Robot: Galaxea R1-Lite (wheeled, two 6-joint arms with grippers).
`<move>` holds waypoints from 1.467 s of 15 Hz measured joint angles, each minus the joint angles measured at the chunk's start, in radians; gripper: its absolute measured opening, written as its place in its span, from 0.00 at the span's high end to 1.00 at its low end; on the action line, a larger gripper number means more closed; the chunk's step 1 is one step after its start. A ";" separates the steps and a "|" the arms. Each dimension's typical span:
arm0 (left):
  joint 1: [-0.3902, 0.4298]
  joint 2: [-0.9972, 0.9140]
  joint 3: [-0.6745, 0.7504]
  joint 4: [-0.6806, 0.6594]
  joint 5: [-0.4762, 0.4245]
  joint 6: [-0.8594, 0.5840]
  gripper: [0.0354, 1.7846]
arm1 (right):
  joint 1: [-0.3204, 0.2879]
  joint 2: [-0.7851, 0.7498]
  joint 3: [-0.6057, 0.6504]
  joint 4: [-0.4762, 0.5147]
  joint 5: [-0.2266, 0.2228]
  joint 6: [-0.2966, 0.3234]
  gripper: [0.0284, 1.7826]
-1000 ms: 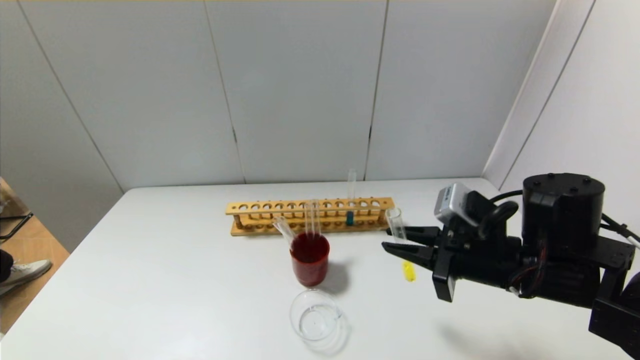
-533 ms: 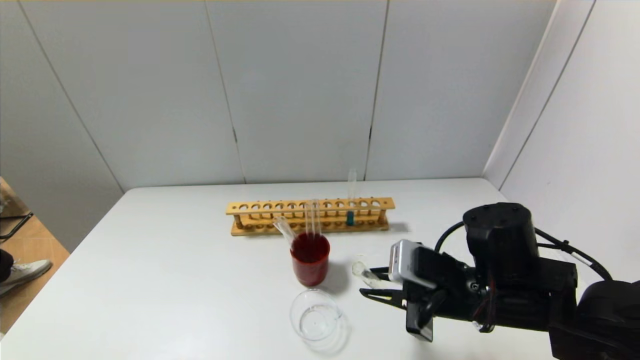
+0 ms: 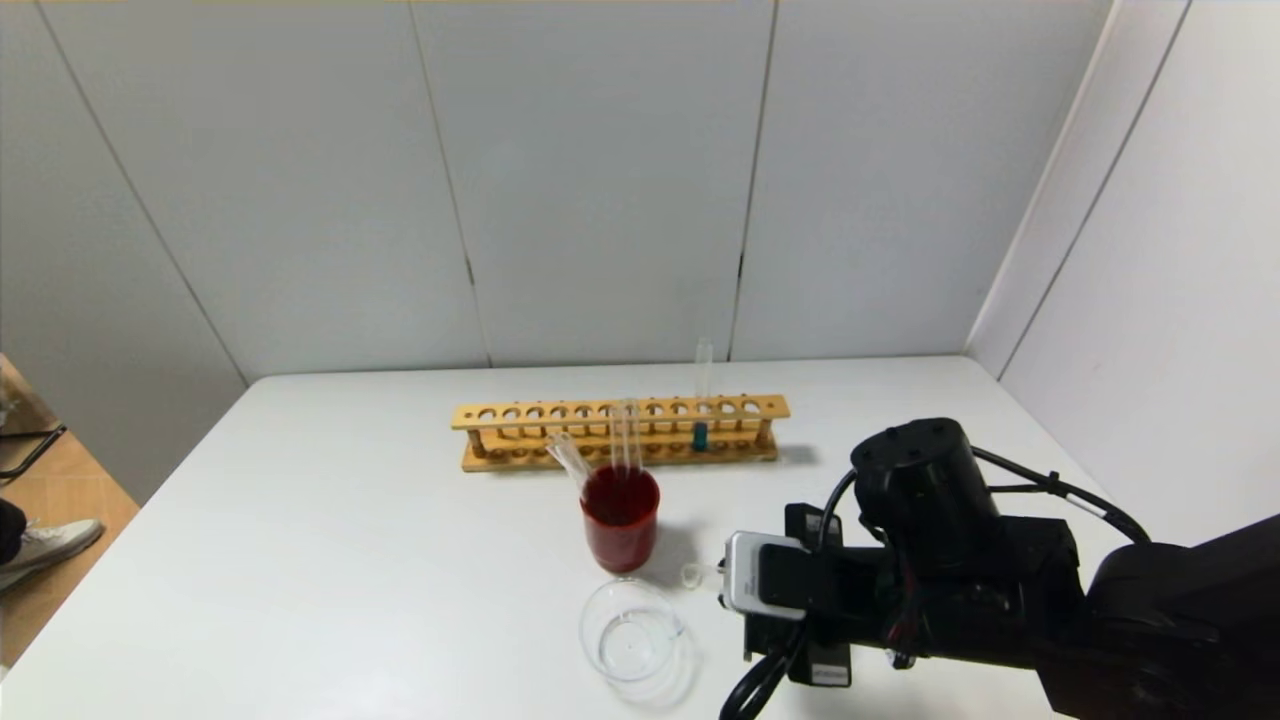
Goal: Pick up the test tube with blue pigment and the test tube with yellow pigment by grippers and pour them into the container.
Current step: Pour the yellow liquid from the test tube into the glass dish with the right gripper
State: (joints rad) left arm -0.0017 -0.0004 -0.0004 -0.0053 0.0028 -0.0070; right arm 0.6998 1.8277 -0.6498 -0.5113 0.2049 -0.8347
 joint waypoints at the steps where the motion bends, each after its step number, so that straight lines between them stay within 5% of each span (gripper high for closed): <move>1: 0.000 0.000 0.000 0.000 0.000 0.000 0.02 | 0.011 0.011 -0.025 0.029 -0.023 -0.008 0.82; 7: 0.000 0.000 0.000 0.000 0.000 0.000 0.02 | 0.086 0.057 -0.195 0.317 -0.191 -0.057 0.82; 11: 0.000 0.000 0.000 0.000 0.000 0.000 0.02 | 0.114 0.075 -0.281 0.468 -0.256 -0.111 0.82; 19: 0.000 0.000 0.000 0.000 0.000 0.000 0.02 | 0.111 0.147 -0.441 0.647 -0.270 -0.152 0.82; 22: 0.000 0.000 0.000 0.000 0.000 0.000 0.02 | 0.113 0.174 -0.474 0.696 -0.316 -0.186 0.82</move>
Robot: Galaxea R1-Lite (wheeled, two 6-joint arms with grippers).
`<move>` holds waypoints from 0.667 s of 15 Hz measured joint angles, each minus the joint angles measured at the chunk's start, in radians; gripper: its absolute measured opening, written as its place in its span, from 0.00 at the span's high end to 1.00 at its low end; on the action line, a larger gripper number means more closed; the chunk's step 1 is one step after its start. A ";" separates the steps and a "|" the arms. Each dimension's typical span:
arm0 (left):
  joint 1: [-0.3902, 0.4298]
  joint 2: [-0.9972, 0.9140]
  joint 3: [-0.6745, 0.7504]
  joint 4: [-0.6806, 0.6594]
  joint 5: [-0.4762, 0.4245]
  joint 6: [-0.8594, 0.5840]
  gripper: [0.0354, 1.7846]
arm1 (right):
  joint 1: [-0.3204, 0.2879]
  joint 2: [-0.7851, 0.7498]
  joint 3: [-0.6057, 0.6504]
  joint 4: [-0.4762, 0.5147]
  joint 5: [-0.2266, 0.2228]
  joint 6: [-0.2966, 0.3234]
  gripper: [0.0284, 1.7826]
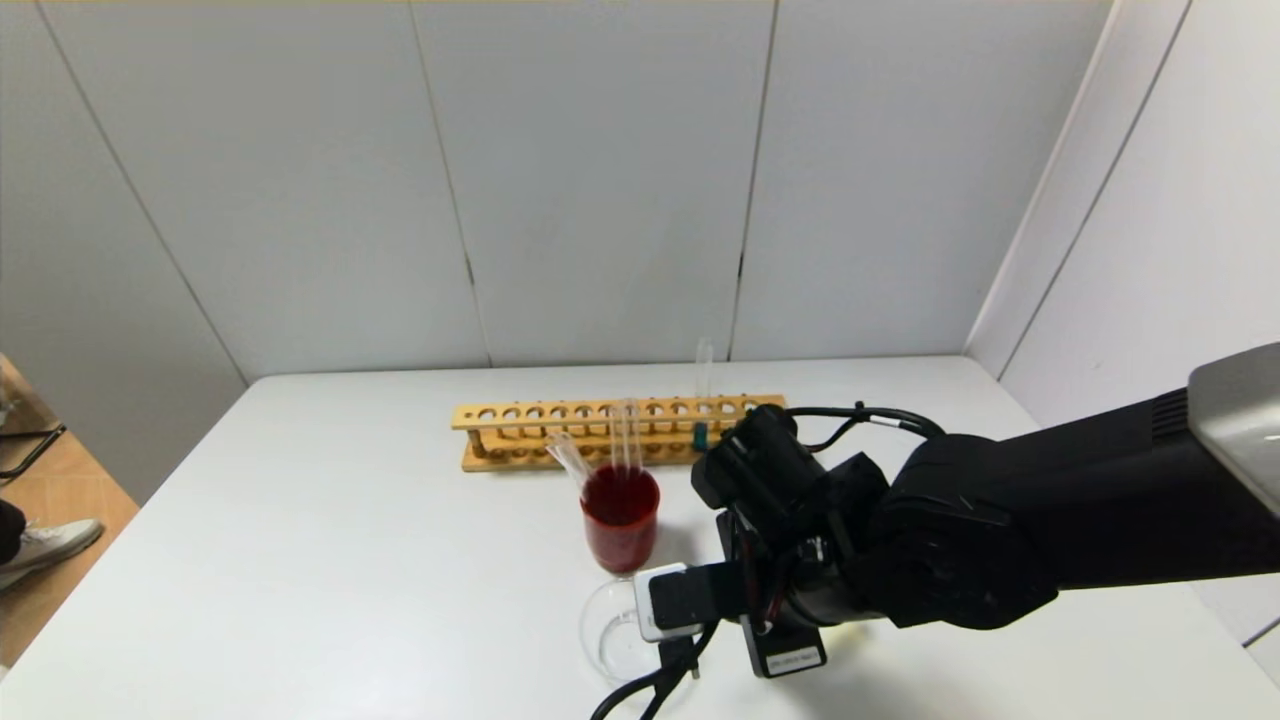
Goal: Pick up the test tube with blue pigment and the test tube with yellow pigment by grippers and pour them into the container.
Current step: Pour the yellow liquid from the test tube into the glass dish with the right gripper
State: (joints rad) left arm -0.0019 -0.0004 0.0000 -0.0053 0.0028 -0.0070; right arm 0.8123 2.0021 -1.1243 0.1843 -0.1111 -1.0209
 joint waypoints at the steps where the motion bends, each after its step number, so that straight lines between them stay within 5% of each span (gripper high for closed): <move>1: 0.000 0.000 0.000 0.000 0.000 0.000 0.02 | 0.000 0.006 -0.009 0.011 -0.003 -0.010 0.82; 10: 0.000 0.000 0.000 0.000 0.000 0.000 0.02 | 0.020 0.068 -0.112 0.057 -0.145 -0.102 0.82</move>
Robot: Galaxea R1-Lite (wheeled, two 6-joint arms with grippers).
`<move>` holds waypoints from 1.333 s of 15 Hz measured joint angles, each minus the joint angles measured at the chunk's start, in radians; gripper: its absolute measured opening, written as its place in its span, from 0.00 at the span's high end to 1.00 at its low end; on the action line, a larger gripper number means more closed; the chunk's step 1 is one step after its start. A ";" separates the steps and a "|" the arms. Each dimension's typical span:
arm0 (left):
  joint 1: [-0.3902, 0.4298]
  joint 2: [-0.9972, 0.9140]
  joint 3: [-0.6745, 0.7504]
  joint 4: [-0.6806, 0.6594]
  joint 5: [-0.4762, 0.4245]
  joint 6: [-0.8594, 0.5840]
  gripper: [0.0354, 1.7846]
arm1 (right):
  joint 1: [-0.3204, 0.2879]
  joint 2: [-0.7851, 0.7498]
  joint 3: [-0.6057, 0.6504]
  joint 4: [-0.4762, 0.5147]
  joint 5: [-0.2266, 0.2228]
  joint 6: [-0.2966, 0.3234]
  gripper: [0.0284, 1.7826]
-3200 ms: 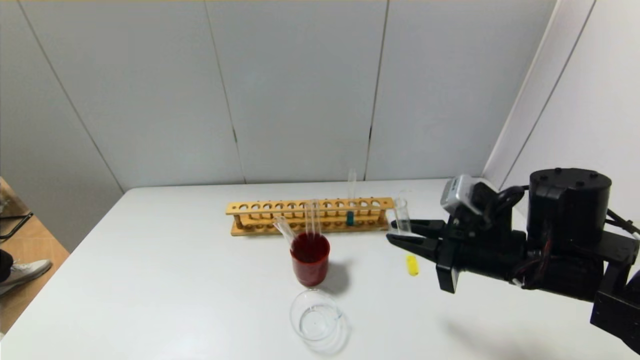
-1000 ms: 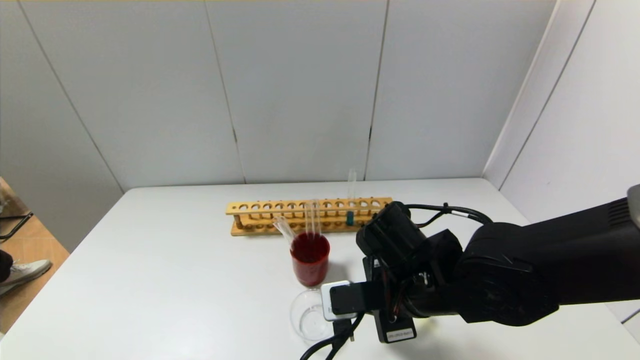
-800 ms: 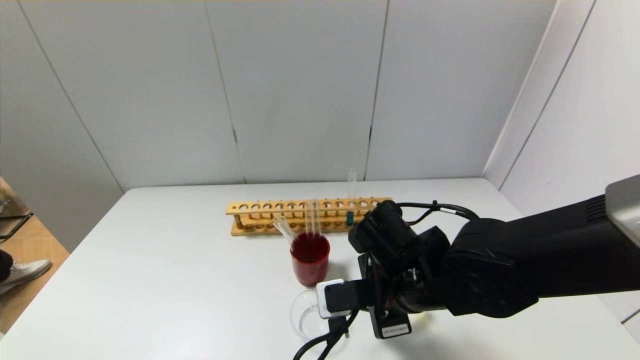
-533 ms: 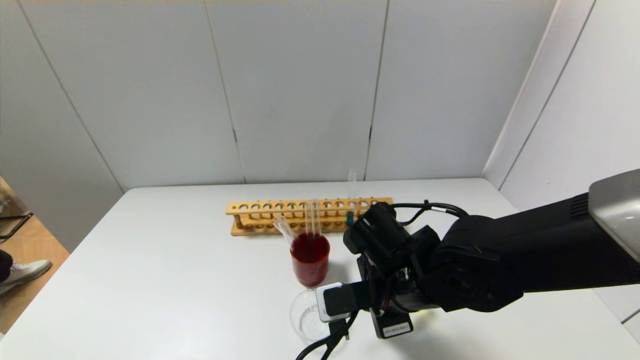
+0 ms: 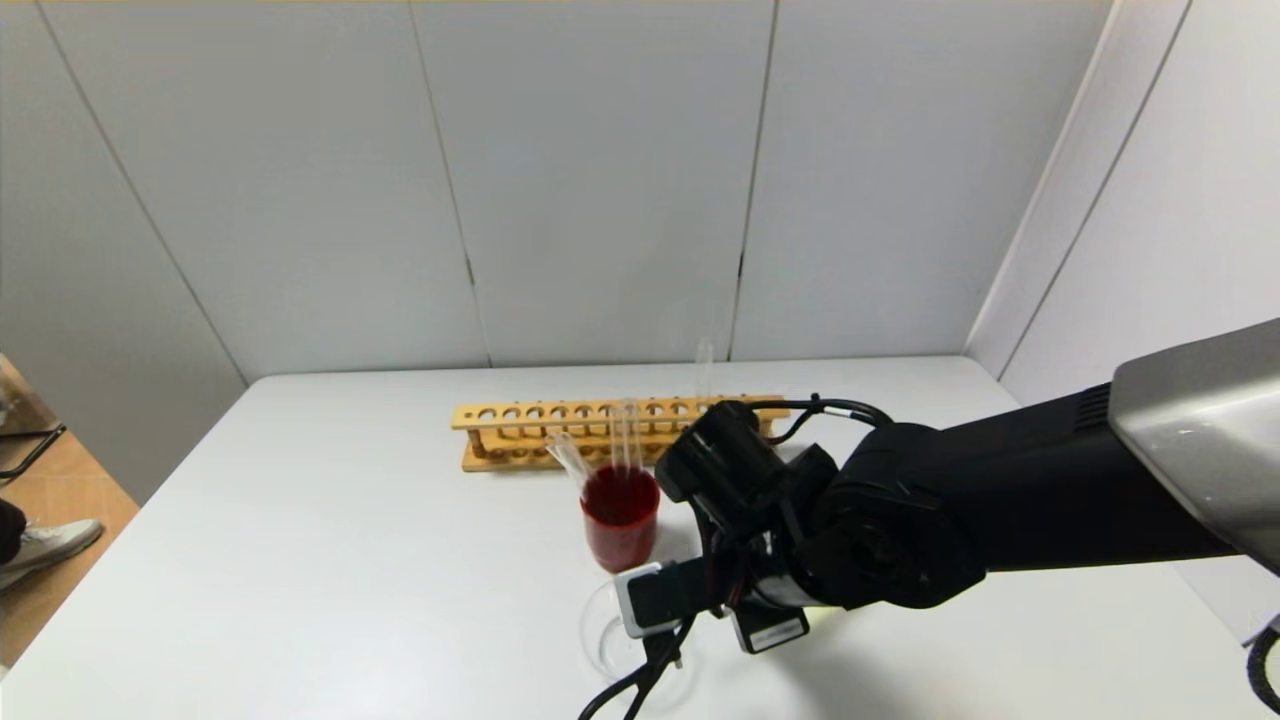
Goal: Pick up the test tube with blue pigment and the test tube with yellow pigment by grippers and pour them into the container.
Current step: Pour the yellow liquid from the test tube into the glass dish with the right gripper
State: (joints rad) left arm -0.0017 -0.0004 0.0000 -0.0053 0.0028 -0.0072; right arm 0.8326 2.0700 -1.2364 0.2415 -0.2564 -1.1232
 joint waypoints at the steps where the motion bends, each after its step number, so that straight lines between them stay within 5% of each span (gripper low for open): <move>1: 0.000 0.000 0.000 0.000 0.000 0.000 0.02 | 0.001 0.005 -0.007 0.000 -0.014 -0.014 0.82; 10: 0.000 0.000 0.000 0.000 0.000 0.000 0.02 | 0.019 0.046 -0.076 0.001 -0.150 -0.136 0.82; 15: 0.000 0.000 0.000 0.000 0.000 0.000 0.02 | 0.026 0.053 -0.093 0.007 -0.174 -0.164 0.82; 20: 0.000 0.000 0.000 0.000 0.000 0.000 0.02 | 0.039 0.053 -0.168 0.136 -0.235 -0.176 0.82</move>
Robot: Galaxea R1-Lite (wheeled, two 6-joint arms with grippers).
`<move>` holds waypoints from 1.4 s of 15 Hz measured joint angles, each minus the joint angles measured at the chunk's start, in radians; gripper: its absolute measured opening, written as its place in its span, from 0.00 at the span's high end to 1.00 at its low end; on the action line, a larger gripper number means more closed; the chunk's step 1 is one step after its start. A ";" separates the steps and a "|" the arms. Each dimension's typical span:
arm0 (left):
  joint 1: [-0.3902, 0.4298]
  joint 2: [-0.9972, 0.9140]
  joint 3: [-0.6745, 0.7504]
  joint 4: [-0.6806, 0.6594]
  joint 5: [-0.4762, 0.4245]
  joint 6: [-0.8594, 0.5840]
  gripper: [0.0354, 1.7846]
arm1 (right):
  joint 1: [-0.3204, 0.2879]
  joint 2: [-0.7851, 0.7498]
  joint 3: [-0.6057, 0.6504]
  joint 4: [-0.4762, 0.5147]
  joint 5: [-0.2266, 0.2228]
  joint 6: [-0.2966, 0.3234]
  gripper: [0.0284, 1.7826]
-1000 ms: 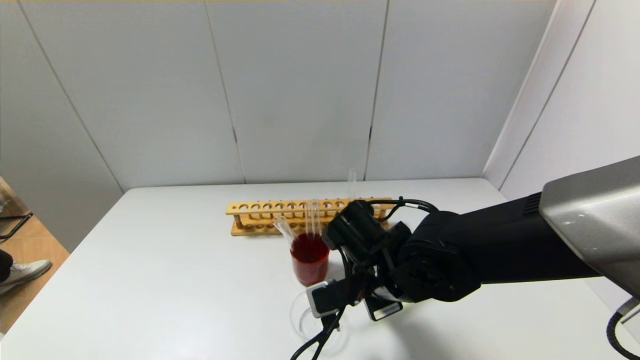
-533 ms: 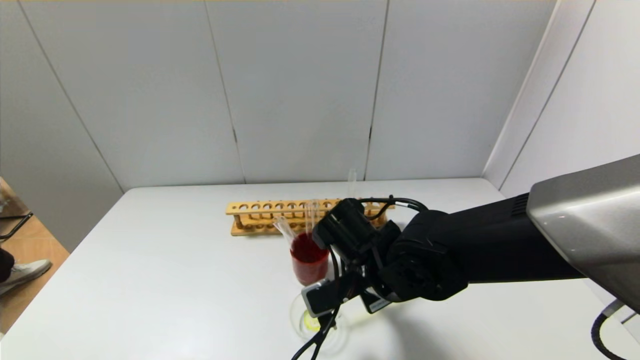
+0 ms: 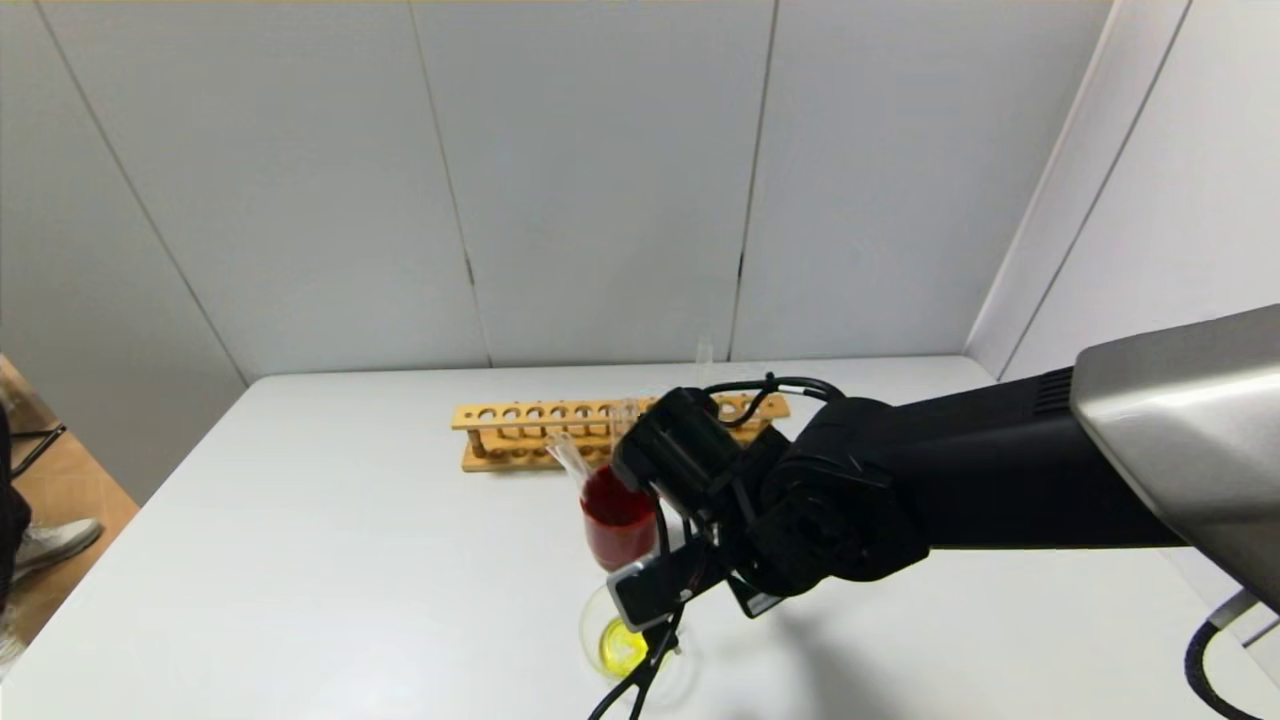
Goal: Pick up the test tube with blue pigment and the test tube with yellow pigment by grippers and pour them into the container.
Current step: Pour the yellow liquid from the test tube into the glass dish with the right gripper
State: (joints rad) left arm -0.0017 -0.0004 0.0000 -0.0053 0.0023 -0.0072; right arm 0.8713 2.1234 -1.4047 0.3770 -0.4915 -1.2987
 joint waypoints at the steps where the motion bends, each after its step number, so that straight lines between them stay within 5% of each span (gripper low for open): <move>1: 0.000 0.000 0.000 0.000 0.000 0.000 0.02 | 0.004 0.000 -0.011 0.008 -0.005 -0.012 0.82; 10: 0.000 0.000 0.000 0.000 0.000 0.000 0.02 | 0.054 0.000 -0.095 0.130 -0.015 -0.017 0.82; 21: 0.000 0.000 0.000 0.000 0.000 0.000 0.02 | 0.108 0.015 -0.145 0.216 -0.078 -0.018 0.82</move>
State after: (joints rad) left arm -0.0017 -0.0004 0.0000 -0.0053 0.0028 -0.0072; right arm 0.9794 2.1387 -1.5500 0.5926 -0.5696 -1.3166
